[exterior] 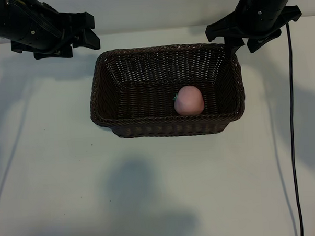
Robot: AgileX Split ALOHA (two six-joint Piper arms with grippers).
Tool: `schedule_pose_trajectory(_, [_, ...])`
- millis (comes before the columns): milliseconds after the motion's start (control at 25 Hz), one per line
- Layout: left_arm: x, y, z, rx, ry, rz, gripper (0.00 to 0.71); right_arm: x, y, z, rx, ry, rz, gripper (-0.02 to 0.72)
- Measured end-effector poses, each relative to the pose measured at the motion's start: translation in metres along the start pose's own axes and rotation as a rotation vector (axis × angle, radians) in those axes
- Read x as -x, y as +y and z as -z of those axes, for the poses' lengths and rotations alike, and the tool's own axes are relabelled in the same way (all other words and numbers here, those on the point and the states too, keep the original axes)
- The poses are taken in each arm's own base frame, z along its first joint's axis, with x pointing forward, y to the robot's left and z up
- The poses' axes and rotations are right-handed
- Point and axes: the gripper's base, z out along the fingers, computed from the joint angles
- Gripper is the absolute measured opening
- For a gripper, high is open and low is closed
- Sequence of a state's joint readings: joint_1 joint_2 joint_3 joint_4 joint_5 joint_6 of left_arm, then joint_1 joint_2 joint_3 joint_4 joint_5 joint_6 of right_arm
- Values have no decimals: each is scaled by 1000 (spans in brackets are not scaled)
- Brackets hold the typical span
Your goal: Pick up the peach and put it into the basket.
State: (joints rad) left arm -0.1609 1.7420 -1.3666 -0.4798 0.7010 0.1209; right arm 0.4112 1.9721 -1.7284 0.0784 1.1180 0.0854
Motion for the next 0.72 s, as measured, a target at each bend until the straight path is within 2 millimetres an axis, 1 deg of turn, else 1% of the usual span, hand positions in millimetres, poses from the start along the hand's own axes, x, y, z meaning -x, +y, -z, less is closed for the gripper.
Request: schedule_pose_trajectory(720, [0, 0, 0, 0, 0, -1, 589, 0, -1, 0, -12, 1, 4, 481])
